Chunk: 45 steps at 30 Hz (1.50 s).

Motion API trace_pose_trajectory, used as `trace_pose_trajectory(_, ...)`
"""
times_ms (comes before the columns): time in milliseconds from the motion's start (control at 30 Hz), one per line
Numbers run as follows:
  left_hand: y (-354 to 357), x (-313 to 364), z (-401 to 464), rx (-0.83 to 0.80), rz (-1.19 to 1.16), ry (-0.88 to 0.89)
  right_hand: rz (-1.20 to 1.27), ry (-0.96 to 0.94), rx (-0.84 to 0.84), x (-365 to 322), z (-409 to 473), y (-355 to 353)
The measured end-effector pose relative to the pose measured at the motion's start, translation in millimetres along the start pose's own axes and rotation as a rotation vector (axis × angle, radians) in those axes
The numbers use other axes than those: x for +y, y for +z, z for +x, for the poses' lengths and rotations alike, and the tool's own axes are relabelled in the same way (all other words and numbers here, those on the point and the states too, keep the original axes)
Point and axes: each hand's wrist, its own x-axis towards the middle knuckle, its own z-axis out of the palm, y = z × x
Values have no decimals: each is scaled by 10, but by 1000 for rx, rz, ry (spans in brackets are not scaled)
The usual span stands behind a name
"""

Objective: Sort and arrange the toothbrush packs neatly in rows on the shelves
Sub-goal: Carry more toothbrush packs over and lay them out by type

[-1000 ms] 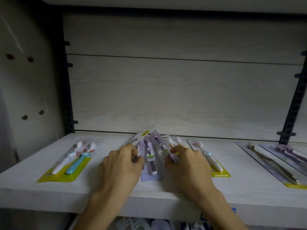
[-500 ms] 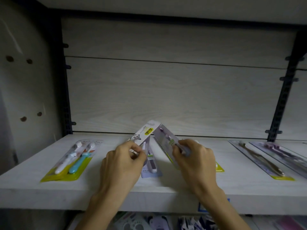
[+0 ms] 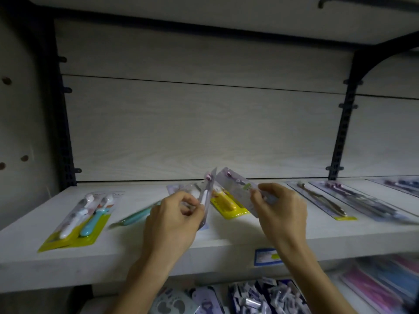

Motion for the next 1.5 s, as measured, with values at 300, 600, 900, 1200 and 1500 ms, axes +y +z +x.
trace_pose_trajectory(300,200,176,-95,154,169,119,236,210,-22,282,120,-337)
trace_pose_trajectory(600,489,569,-293,214,69,163,481,411,-125,571,206,-793)
trace_pose_trajectory(900,883,1118,-690,223,-58,177,555,409,-202,859,242,-1530)
trace_pose_trajectory(1200,1276,1731,-1283,239,-136,242,567,360,-208,1214,177,-2348)
trace_pose_trajectory(1500,1798,2174,-1934,122,-458,214,554,391,-151,1711,12,-3216)
